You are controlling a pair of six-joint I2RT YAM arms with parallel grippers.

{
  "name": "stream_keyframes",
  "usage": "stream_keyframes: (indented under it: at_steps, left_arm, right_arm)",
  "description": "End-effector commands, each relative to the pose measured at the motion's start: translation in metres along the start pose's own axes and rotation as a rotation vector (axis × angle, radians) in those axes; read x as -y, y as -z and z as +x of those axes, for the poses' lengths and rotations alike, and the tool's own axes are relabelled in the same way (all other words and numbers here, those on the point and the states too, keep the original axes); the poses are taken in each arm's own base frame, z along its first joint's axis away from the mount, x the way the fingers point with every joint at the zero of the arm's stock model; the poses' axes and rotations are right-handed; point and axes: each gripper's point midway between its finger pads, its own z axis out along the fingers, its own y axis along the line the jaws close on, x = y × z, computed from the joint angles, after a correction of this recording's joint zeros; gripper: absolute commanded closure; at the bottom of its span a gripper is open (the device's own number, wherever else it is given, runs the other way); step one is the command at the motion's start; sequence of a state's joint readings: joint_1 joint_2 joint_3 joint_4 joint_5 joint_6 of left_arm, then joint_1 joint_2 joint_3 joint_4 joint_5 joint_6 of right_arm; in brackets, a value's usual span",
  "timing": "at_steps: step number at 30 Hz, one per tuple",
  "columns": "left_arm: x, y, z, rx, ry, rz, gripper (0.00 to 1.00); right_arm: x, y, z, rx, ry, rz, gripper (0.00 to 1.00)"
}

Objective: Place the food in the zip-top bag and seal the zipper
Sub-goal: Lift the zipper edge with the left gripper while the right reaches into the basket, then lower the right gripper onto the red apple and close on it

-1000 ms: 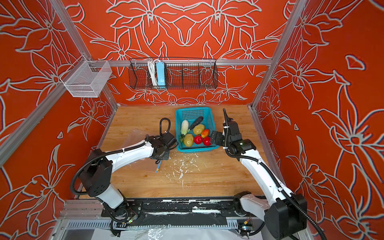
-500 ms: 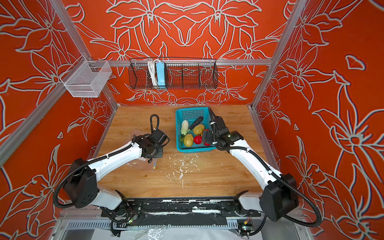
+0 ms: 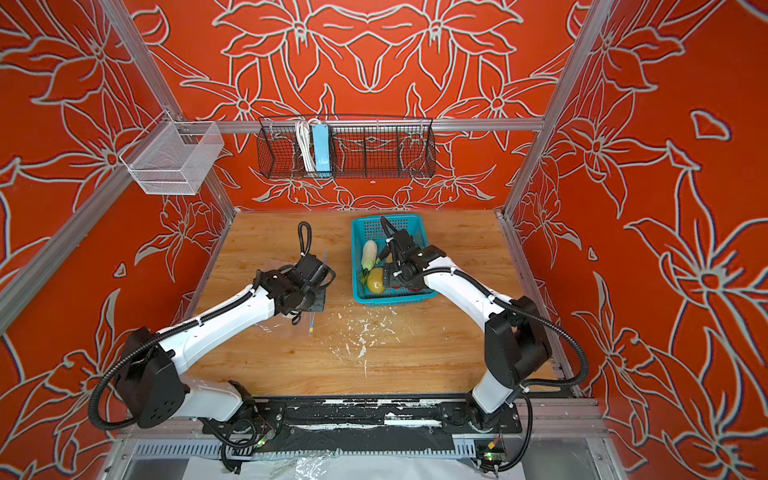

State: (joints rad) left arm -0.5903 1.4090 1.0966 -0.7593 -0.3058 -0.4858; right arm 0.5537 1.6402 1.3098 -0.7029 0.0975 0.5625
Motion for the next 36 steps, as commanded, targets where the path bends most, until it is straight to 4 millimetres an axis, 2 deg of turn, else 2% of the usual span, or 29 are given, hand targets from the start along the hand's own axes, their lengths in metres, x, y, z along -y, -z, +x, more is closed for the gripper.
stream_keyframes:
  at_steps: [1,12,18,23,27,32,36]
  left_arm:
    - [-0.003,0.01,-0.014,0.048,0.008,-0.002,1.0]
    - [-0.002,0.014,-0.016,0.055,0.02,0.013,1.0]
    - [-0.008,0.019,-0.014,0.057,0.019,-0.002,1.0]
    - [-0.008,0.019,-0.011,0.059,0.034,0.012,1.0]
    - [-0.004,0.02,-0.008,0.046,0.035,0.034,1.0]
    - [-0.005,0.019,-0.004,0.034,0.037,0.035,1.0]
    - [-0.007,0.02,-0.002,0.03,0.042,0.029,1.0]
  right_arm:
    - [-0.004,-0.002,-0.005,0.005,-0.044,0.0,0.1]
    - [-0.023,-0.034,-0.011,-0.044,-0.022,-0.028,0.15]
    - [-0.024,-0.046,-0.015,-0.047,-0.027,-0.002,0.16]
    - [-0.015,-0.057,-0.014,-0.062,-0.037,0.064,0.19]
    - [-0.012,-0.062,-0.015,-0.067,-0.043,0.09,0.28]
    - [-0.013,-0.067,-0.021,-0.05,-0.066,0.094,0.29]
    - [-0.01,-0.075,-0.018,-0.069,-0.075,0.117,0.29]
